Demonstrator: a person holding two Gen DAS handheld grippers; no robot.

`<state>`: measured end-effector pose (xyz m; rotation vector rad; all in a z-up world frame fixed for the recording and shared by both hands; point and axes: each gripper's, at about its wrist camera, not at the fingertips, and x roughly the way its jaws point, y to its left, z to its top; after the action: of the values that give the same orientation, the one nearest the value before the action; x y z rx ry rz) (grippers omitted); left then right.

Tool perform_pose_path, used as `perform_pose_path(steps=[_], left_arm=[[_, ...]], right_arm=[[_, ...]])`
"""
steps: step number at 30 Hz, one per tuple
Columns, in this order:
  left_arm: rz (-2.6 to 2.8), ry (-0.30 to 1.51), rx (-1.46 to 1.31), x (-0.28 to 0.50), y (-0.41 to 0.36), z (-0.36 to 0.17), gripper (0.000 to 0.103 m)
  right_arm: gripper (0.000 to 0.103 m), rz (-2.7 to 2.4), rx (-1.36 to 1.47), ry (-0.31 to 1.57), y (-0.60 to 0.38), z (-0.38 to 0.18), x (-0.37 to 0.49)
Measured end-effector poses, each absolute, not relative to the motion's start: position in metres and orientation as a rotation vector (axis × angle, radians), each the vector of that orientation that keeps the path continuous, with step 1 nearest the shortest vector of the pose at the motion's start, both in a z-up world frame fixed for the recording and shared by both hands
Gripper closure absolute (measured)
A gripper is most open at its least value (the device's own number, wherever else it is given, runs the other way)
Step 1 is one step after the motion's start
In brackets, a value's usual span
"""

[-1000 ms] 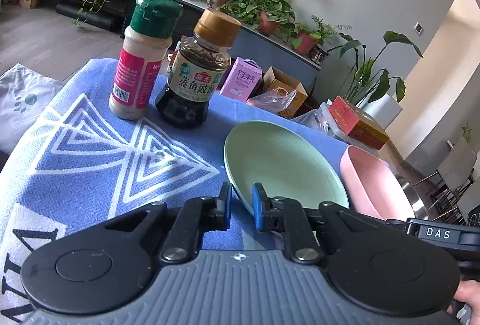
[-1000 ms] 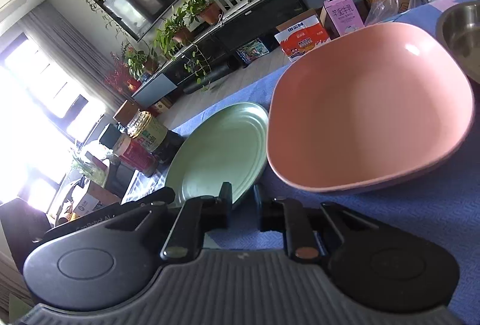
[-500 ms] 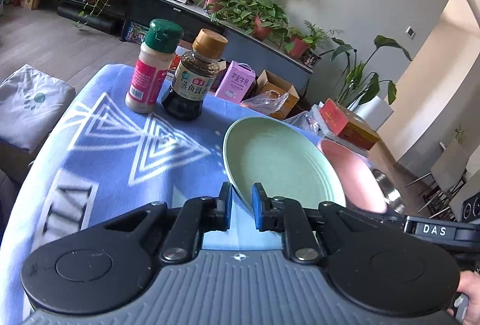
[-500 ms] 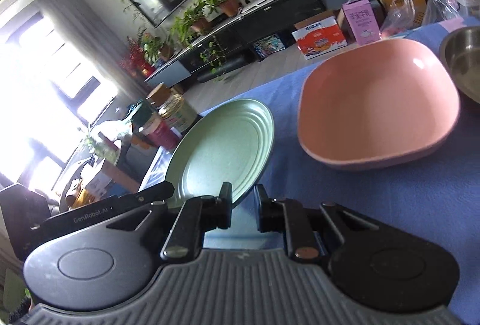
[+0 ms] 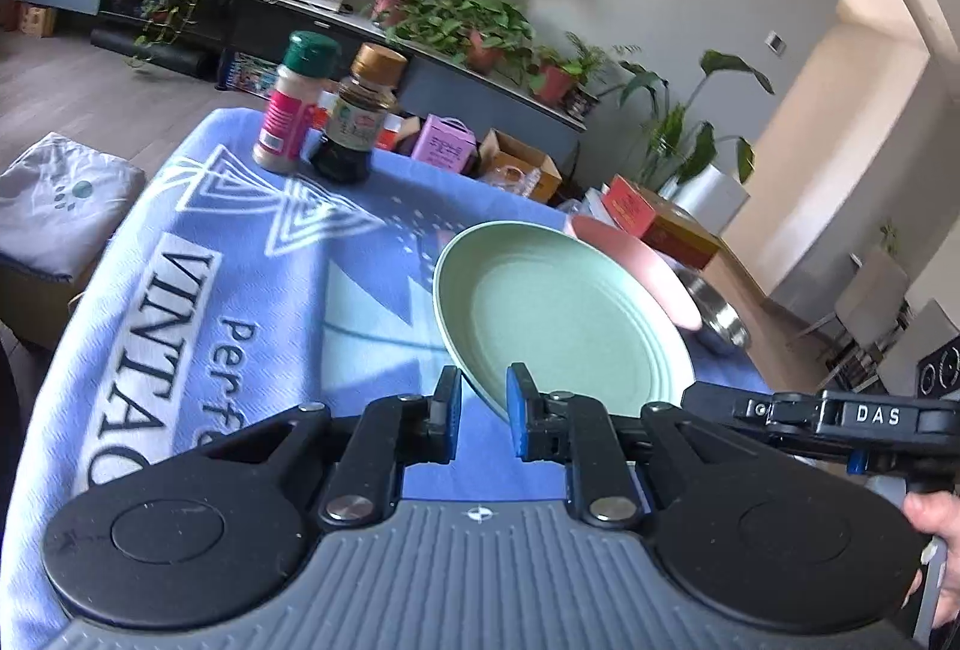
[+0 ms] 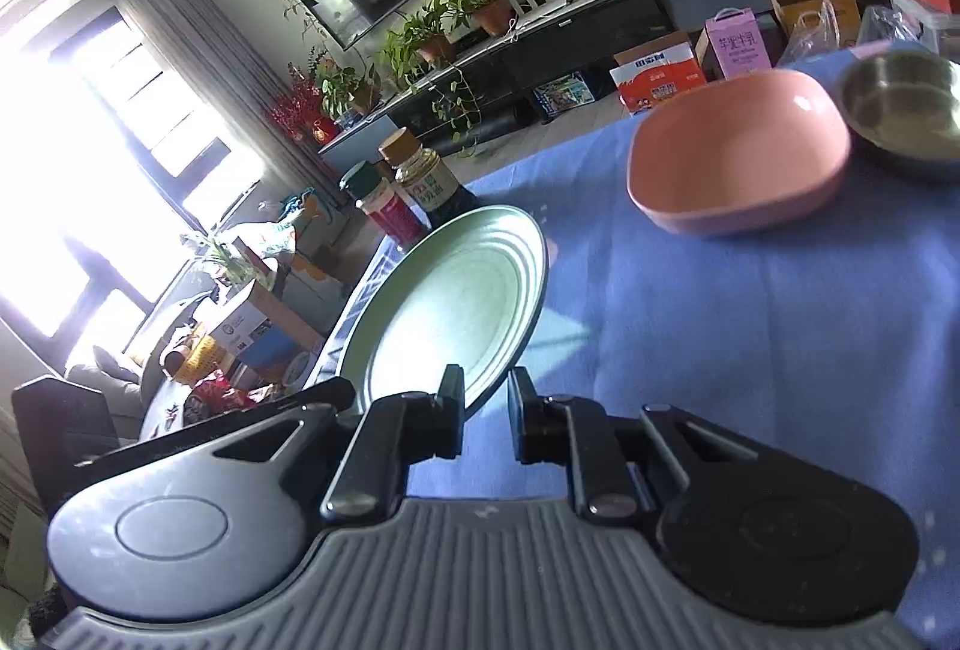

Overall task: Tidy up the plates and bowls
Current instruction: 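Lift the green plate and lower it onto the bowl stack, then open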

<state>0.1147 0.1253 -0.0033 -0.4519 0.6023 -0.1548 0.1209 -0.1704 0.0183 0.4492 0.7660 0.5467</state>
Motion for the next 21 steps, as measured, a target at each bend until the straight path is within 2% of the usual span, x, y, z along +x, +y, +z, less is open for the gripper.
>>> perform_pose_path(steps=[11,21], left_arm=[[-0.242,0.647,-0.393,0.115,0.091,-0.011,0.086],[-0.276,0.695,-0.374,0.116,0.077,-0.024,0.086]], right_arm=[[0.078,0.504,0.601,0.79,-0.207,-0.002,0.107],[0.077,0.477,0.576,0.82,-0.211,-0.011,0.098]])
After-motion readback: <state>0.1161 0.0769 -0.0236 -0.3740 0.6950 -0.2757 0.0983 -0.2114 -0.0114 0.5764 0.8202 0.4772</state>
